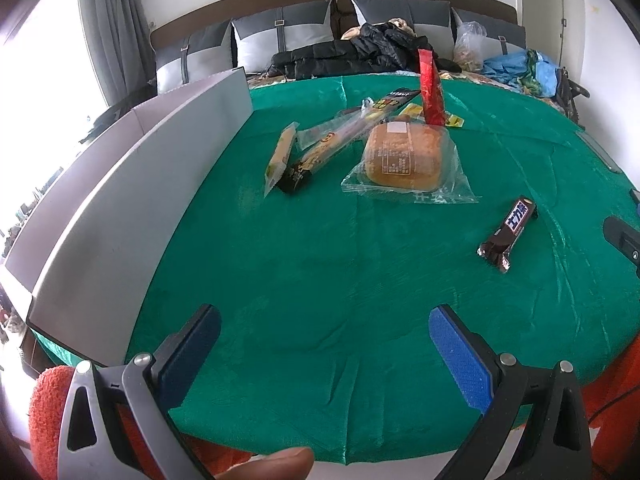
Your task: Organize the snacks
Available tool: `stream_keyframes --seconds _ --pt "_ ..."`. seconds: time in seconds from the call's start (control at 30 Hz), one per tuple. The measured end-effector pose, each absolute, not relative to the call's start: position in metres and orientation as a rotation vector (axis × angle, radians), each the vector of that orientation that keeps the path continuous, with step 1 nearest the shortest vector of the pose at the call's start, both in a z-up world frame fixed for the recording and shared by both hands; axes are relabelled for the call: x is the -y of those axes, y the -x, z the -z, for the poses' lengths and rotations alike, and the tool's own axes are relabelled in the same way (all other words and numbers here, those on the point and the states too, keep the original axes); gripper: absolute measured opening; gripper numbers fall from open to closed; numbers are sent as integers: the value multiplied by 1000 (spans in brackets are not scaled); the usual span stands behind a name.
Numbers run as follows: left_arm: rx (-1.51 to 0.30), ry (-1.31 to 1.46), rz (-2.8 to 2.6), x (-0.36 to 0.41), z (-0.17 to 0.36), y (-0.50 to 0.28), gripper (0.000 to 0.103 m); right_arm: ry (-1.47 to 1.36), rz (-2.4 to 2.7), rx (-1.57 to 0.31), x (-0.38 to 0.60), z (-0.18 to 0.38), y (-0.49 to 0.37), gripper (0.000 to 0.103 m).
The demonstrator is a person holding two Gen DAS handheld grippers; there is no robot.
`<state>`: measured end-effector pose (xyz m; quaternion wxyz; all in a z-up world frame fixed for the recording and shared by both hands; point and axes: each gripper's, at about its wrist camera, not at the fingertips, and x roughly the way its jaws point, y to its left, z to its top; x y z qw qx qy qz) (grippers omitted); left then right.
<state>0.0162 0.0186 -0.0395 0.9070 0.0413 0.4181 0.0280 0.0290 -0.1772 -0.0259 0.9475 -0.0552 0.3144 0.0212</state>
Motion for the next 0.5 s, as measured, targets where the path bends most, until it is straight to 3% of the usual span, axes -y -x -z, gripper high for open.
stream_keyframes --seconds 0.5 --pt "-900 -97 -71 -18 49 -21 103 103 -48 -642 177 24 -30 93"
